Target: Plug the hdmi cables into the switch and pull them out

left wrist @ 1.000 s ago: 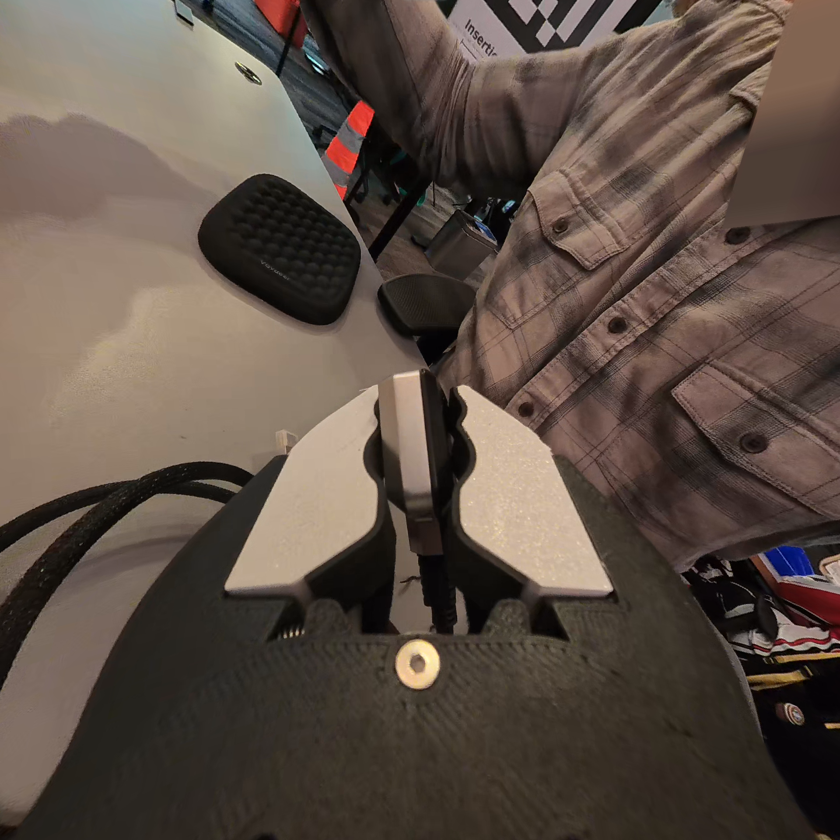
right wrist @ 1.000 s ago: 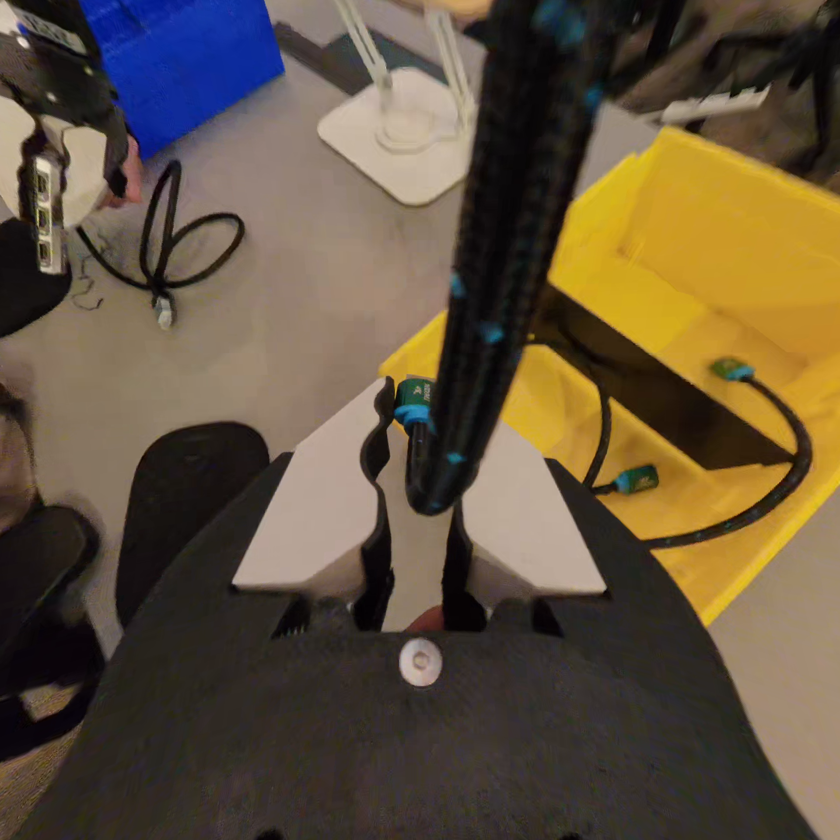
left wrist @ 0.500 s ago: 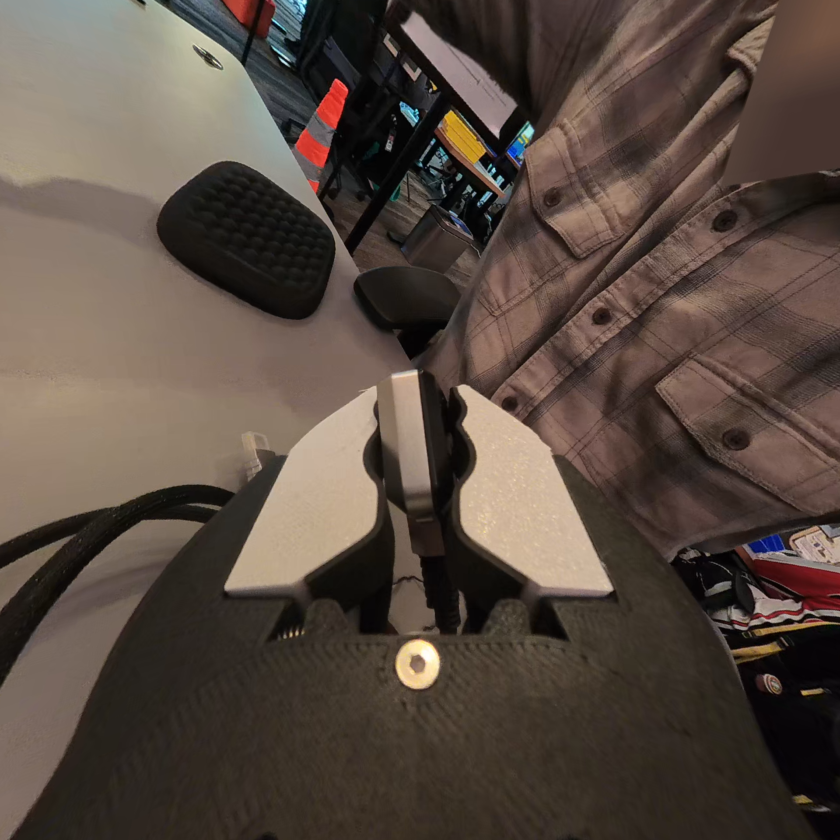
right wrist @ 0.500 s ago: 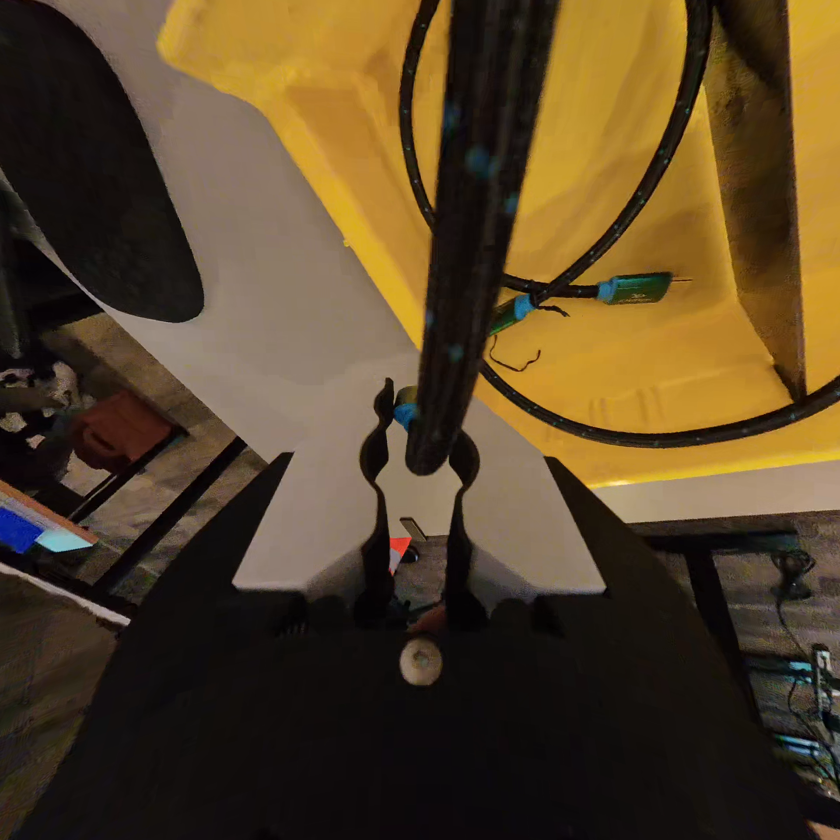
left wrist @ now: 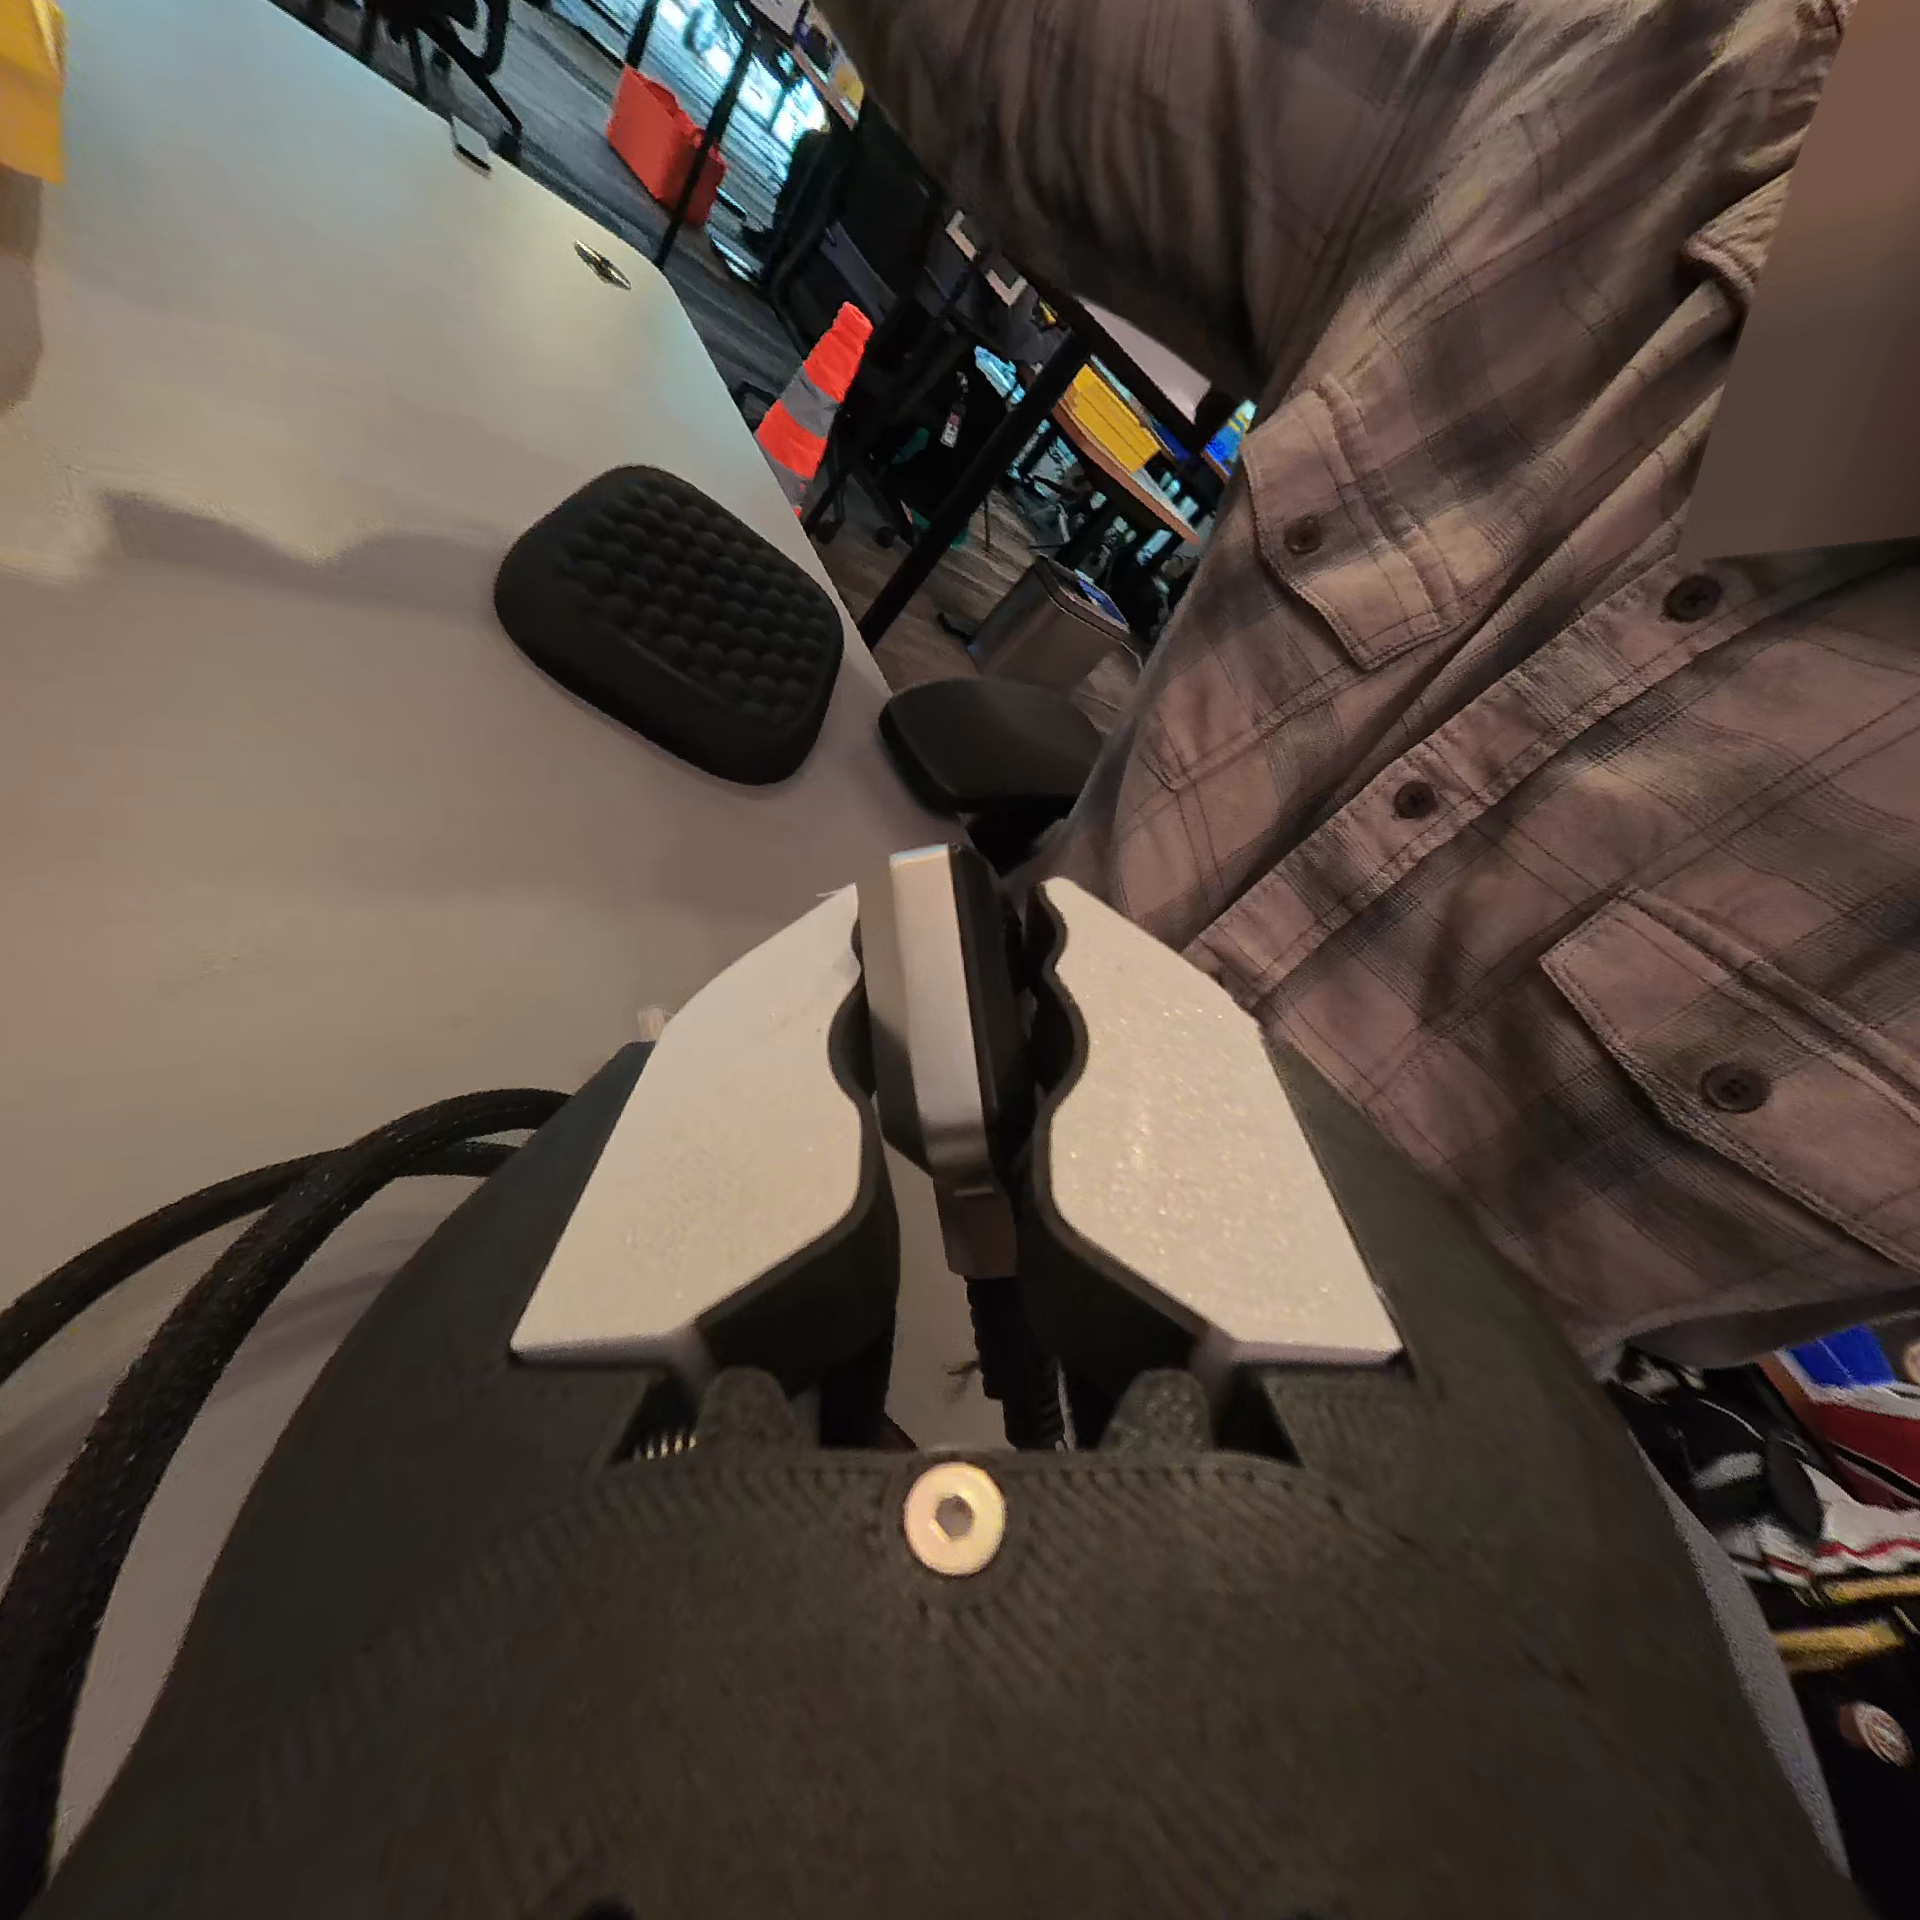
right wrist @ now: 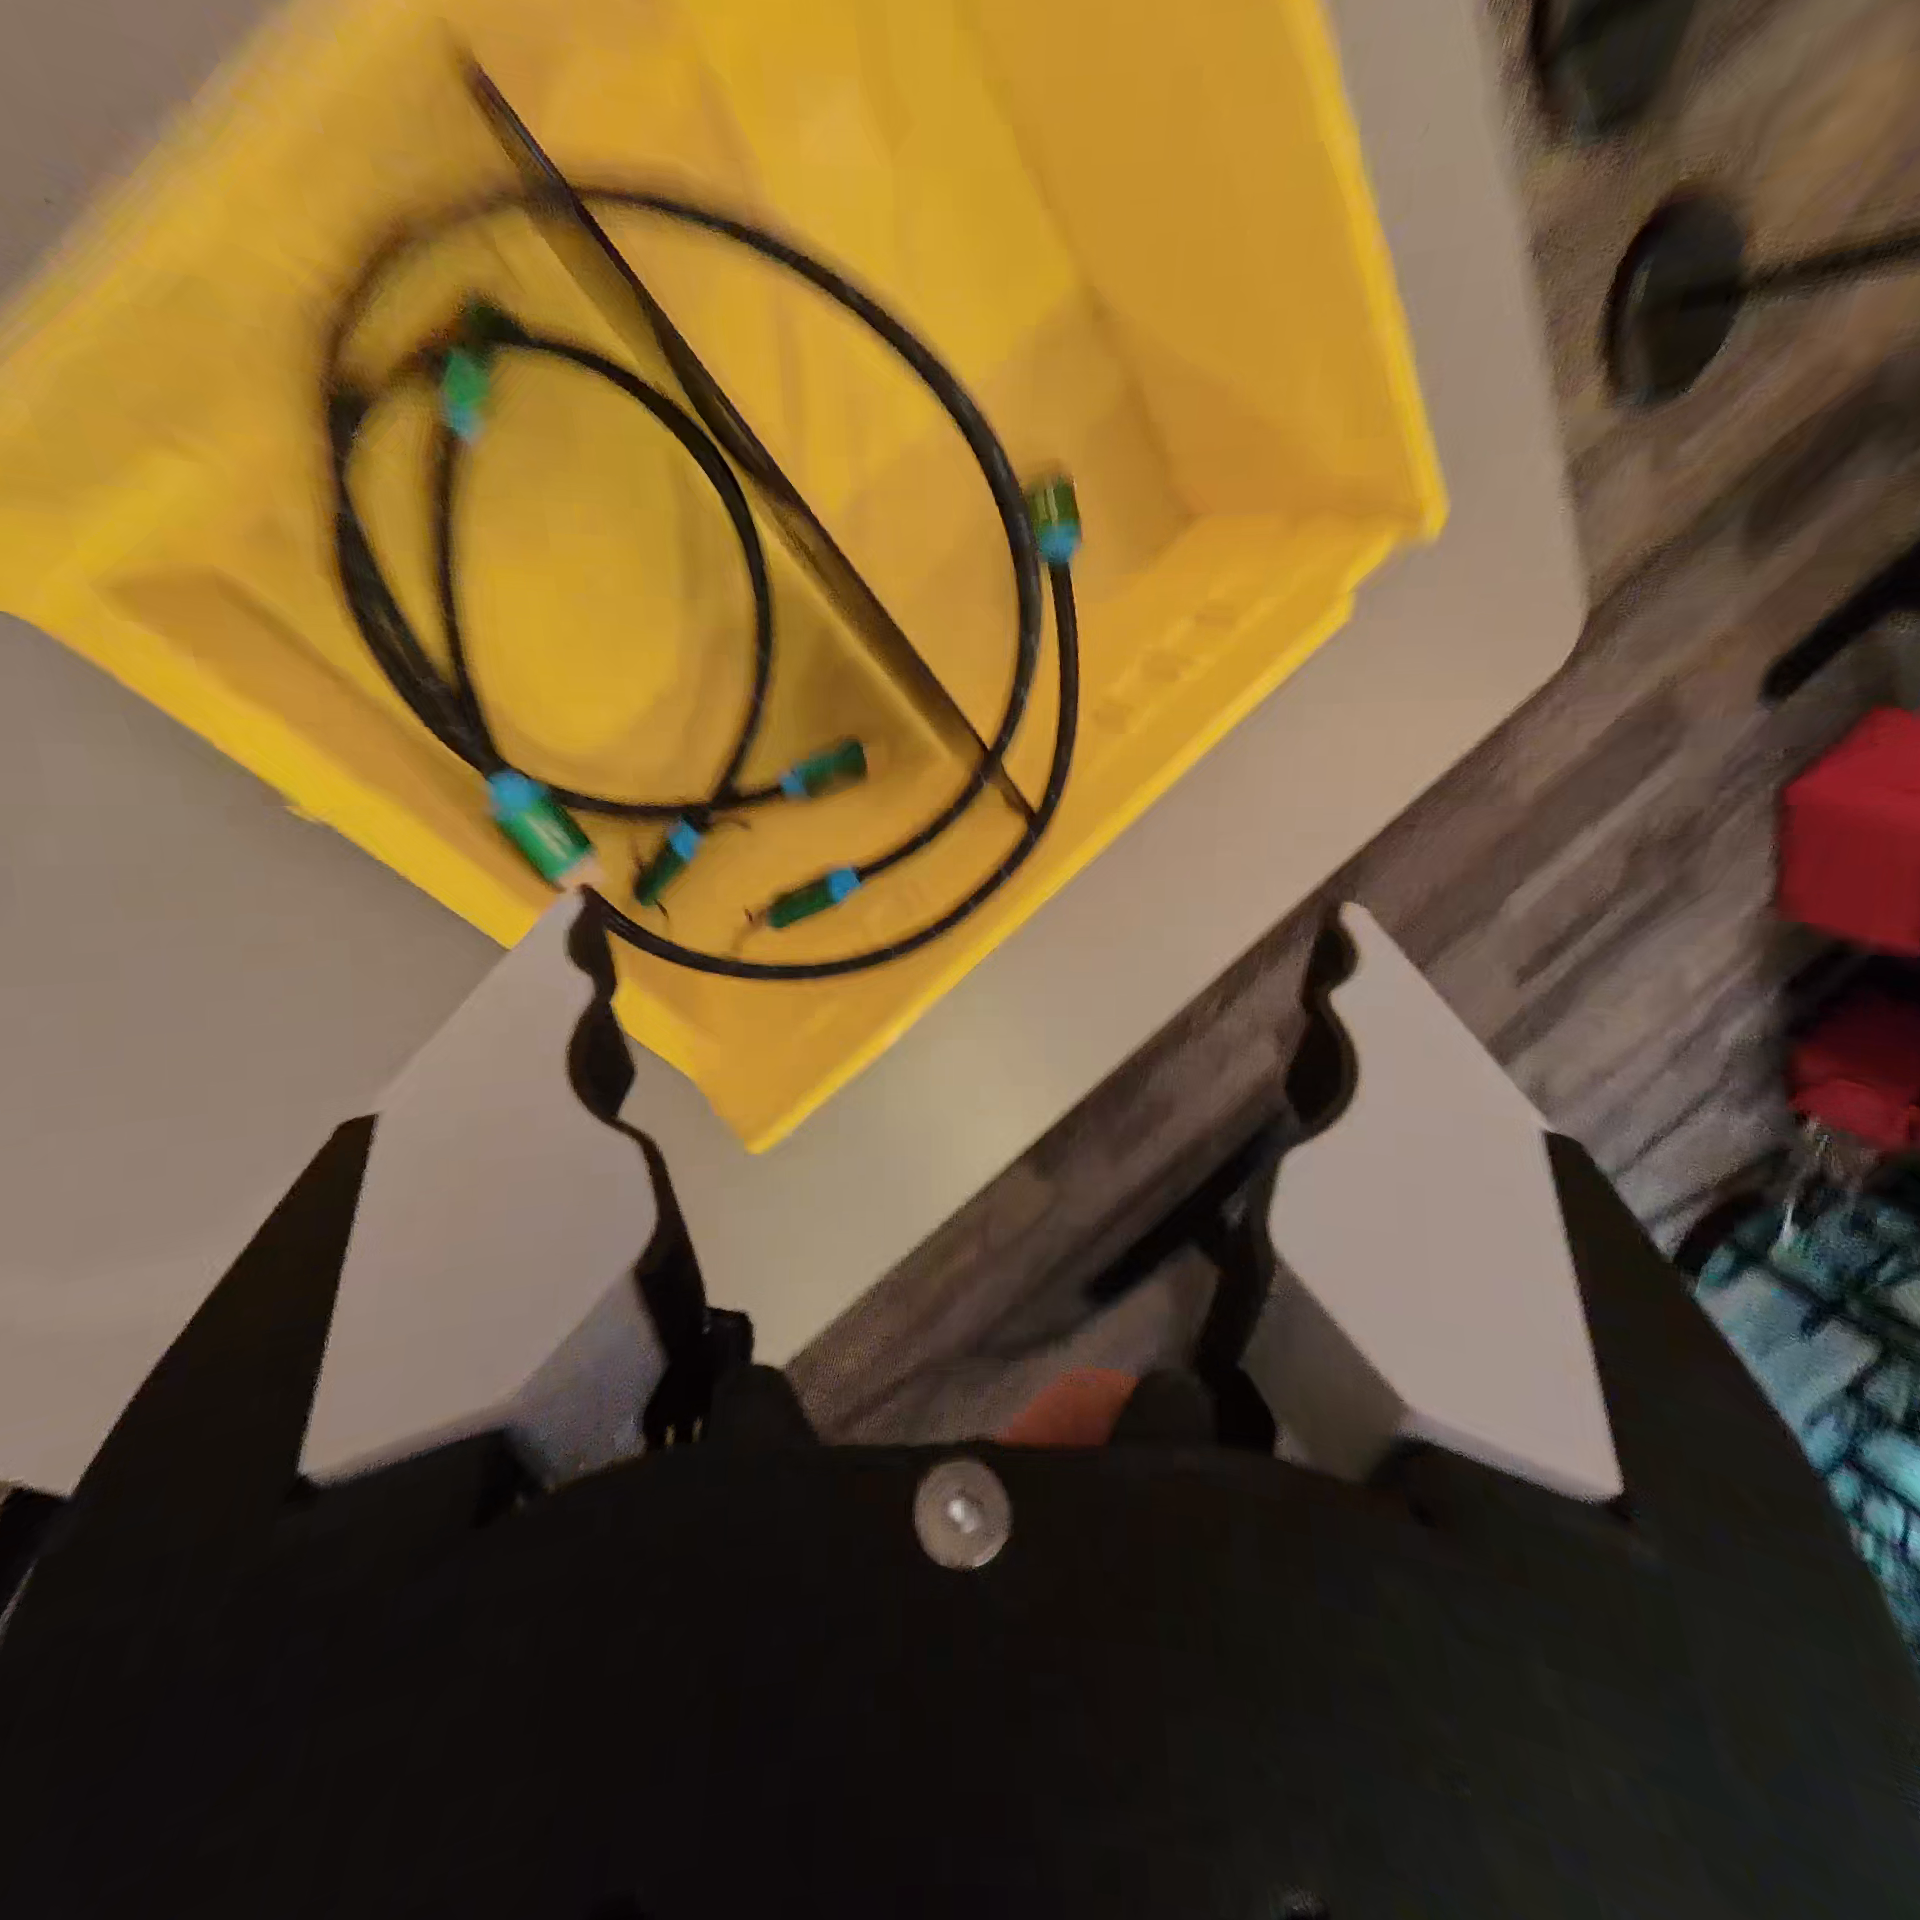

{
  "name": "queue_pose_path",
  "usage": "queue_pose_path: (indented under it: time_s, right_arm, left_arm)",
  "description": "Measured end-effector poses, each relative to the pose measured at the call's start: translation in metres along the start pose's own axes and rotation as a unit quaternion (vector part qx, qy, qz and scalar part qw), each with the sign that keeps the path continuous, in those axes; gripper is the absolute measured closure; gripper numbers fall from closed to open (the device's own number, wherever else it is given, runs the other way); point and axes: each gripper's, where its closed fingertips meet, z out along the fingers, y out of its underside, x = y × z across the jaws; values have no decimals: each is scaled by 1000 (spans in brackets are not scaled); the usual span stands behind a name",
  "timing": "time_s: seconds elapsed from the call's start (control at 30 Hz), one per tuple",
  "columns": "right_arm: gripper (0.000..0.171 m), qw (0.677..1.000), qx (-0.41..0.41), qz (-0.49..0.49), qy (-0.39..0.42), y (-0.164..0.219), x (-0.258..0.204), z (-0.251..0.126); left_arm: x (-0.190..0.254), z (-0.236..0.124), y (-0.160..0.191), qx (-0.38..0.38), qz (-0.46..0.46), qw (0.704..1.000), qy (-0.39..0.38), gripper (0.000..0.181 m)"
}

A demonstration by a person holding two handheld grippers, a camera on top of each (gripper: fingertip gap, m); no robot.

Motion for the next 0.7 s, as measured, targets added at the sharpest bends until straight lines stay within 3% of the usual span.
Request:
queue_pose_path:
  time_s: [0.1, 0.2, 0.27, 0.3, 0.37, 0.47, 0.57, 0.7]
  right_arm:
    - [64, 986, 161, -45, 9, -72, -60, -58]
    - [85, 941, 307, -108, -98, -138, -193, -95]
    - [84, 913, 339, -123, -191, -161, -276, -91]
    - [77, 898, 353, -119, -233, -172, -310, -85]
    - [80, 867, 377, -87, -312, -196, -362, -72]
    - [83, 829, 419, -15, -370, -235, -400, -60]
    - [88, 776, 491, 67, -391, -272, -400, -71]
    - [126, 673, 585, 135, -432, -298, -377, -106]
  left_arm:
    - [-8, -1, -11, 25, 6, 999, -37, 158]
    - [-15, -7, -29, 67, 19, 995, -76, 158]
    - [-17, -14, -47, 113, 29, 988, -105, 158]
    - [-18, -18, -56, 135, 34, 983, -120, 158]
    - [-20, -29, -74, 178, 44, 970, -163, 158]
    - [-20, -53, -104, 262, 55, 937, -223, 159]
    - [-13, -72, -128, 338, 76, 901, -263, 159]
    - [-4, -76, -143, 372, 109, 877, -284, 158]
